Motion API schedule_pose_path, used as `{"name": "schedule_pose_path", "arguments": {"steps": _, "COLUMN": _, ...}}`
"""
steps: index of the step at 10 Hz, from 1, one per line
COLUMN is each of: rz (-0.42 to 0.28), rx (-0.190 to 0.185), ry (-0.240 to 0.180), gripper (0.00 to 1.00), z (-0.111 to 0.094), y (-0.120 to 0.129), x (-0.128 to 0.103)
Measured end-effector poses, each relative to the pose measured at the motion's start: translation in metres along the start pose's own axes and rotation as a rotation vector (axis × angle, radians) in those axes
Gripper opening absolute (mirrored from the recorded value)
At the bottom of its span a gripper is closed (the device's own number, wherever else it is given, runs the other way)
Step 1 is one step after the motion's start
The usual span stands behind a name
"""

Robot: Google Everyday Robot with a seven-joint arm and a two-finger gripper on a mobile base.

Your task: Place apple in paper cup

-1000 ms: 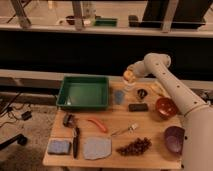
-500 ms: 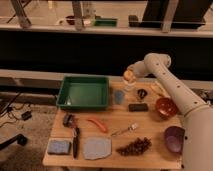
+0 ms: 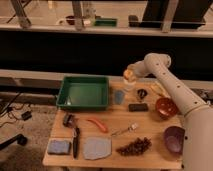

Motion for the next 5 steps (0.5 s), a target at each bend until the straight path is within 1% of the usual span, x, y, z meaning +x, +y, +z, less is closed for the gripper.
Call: {"name": "schedule_pose_path", "arguments": {"steps": 5, "rz": 0.002, "rx": -0.002, "ry": 0.000, "gripper": 0.80, "z": 0.0009, "y": 0.0015, "x": 0.0012}}
